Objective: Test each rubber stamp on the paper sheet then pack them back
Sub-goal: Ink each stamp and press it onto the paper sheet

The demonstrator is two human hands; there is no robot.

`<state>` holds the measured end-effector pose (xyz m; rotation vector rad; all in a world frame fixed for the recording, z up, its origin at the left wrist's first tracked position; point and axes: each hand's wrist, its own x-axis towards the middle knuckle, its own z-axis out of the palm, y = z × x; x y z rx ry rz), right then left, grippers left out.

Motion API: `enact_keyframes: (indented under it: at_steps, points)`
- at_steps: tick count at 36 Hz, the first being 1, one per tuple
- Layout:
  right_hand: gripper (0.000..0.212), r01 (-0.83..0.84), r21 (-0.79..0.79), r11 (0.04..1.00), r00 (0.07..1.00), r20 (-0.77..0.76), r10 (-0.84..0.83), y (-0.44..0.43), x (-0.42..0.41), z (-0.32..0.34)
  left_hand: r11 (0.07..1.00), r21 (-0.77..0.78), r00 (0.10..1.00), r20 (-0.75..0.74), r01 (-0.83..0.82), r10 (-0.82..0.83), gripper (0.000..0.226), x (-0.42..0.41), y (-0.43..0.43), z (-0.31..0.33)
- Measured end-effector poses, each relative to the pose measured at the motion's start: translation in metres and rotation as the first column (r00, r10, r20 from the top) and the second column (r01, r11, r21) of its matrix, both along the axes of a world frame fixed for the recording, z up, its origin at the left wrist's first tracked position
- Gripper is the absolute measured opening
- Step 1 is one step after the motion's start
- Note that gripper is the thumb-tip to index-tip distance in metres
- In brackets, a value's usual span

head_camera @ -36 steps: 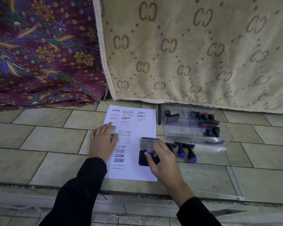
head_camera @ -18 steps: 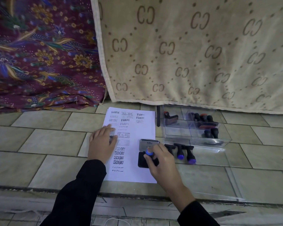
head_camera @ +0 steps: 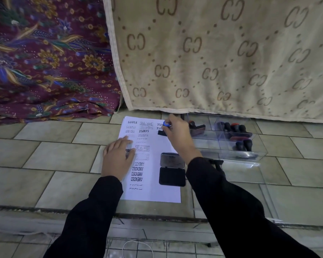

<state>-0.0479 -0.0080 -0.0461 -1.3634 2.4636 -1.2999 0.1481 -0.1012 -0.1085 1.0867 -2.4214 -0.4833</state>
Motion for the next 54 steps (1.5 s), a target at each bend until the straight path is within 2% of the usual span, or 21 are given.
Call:
enact_keyframes:
  at_steps: [9, 16, 20, 30, 39, 42, 47, 54]
  points:
    - [0.024, -0.019, 0.046, 0.999, 0.999, -0.028, 0.02, -0.015, -0.001, 0.0, 1.0, 0.005, 1.0, -0.002, 0.001, -0.001, 0.028, 0.0, 0.0, 0.001]
    - [0.014, -0.042, 0.078, 0.996, 0.999, -0.014, 0.043, -0.014, 0.0, -0.005, 1.0, 0.003, 1.0, -0.011, 0.003, -0.003, 0.027, 0.0, 0.0, 0.002]
    - [0.018, -0.047, 0.101, 0.994, 0.999, -0.006, 0.048, -0.016, 0.001, -0.009, 1.0, 0.0, 1.0, -0.012, 0.005, -0.005, 0.027, 0.0, 0.0, 0.001]
    - [0.013, -0.033, 0.101, 0.994, 0.997, -0.07, 0.04, -0.016, 0.007, -0.013, 1.0, -0.003, 1.0, -0.01, 0.0, 0.0, 0.029, 0.0, 0.0, 0.0]
    - [0.002, 0.012, 0.186, 0.982, 0.995, -0.099, 0.007, -0.016, 0.014, -0.009, 1.0, -0.02, 1.0, 0.006, 0.002, -0.002, 0.03, 0.0, -0.001, -0.001]
    - [0.002, 0.023, 0.182, 0.983, 0.992, -0.124, 0.0, -0.014, 0.016, -0.01, 1.0, -0.016, 1.0, -0.006, -0.005, 0.005, 0.03, -0.001, -0.001, -0.001]
    - [0.003, 0.011, 0.171, 0.985, 0.998, -0.065, 0.001, -0.018, 0.014, -0.005, 1.0, -0.022, 1.0, -0.002, -0.002, 0.001, 0.03, 0.0, 0.0, -0.001]
    - [0.002, 0.036, 0.146, 0.989, 0.997, -0.071, -0.026, -0.015, 0.018, -0.008, 1.0, -0.019, 1.0, -0.003, 0.003, -0.003, 0.03, 0.001, 0.0, -0.002]
